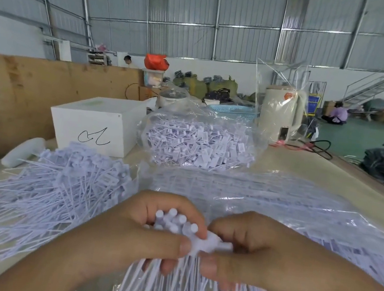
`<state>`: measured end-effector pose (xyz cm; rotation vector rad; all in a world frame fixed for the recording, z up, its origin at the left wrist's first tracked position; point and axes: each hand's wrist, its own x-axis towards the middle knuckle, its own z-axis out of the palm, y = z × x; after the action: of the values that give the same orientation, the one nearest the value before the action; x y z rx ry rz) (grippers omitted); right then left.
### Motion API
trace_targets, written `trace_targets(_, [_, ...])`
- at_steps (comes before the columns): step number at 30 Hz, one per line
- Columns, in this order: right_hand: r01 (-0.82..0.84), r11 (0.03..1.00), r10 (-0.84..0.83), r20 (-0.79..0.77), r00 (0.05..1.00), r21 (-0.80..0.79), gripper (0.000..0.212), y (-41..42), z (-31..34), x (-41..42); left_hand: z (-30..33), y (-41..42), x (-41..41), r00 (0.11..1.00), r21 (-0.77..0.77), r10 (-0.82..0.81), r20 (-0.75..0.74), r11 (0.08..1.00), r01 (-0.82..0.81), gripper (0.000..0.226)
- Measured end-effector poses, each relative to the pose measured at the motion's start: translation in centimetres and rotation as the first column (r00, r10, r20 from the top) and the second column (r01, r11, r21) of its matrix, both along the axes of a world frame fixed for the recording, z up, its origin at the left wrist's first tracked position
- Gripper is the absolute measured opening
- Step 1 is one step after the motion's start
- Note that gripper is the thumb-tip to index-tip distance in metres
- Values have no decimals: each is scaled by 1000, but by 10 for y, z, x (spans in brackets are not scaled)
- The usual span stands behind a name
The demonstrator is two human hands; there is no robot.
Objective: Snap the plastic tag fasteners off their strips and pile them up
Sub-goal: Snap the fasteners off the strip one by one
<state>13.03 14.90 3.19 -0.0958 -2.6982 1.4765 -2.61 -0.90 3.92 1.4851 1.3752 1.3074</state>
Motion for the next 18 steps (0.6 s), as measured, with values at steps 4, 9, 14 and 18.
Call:
trace_targets(4, [81, 997, -81, 22, 996, -3, 35, 3, 3, 2, -2, 3, 1, 985, 88, 169, -31, 982, -166, 15])
trace_targets(9, [319, 942, -337, -283, 898, -108, 43, -11, 0, -8, -7, 14, 19, 882, 260, 449, 145, 843, -472, 6])
trace_targets(14, [390, 898, -439, -441, 782, -203, 51, -29, 0, -12, -7, 17, 27, 829, 332, 511, 226, 760, -559, 17])
trace_targets(18, [443, 872, -482, -523, 703, -208, 52, -35, -2, -13, -11, 18, 32, 751, 346, 591, 294, 666, -660, 25])
